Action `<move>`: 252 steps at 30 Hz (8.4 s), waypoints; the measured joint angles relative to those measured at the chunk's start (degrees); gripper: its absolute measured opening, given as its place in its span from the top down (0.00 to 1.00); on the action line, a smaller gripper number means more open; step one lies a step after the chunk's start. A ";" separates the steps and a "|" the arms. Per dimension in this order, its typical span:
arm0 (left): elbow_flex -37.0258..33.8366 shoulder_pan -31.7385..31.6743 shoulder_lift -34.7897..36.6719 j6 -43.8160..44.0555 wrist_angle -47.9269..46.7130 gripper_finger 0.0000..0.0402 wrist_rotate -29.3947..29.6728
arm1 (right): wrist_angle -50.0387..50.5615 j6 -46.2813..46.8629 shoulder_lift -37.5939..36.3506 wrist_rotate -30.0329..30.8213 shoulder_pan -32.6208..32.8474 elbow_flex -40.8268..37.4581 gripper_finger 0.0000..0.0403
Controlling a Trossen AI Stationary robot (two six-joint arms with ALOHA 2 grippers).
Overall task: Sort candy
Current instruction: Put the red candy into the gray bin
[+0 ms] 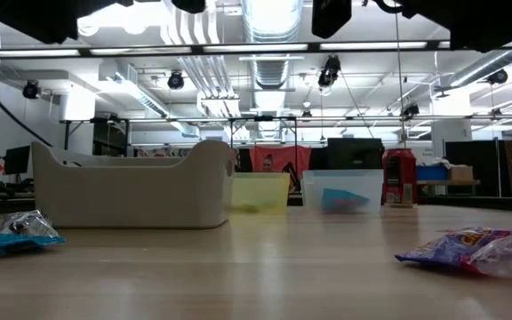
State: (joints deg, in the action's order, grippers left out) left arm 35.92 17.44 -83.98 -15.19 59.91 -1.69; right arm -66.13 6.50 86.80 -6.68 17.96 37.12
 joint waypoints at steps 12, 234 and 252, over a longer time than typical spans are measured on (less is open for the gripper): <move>7.38 -1.78 -10.23 1.98 3.90 0.49 -6.83 | 1.35 -0.05 0.00 0.02 0.00 0.00 0.98; -9.59 -3.72 10.94 11.25 -5.47 0.71 11.16 | 53.53 -2.11 -5.22 29.83 2.78 20.52 0.94; -8.13 -3.72 -1.73 11.64 13.96 0.71 6.55 | 45.68 -6.66 -1.90 22.71 -1.14 20.50 0.94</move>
State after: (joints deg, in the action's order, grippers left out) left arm 27.79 13.72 -85.72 -3.55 73.87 4.86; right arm -20.45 -0.16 84.90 16.03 16.82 57.63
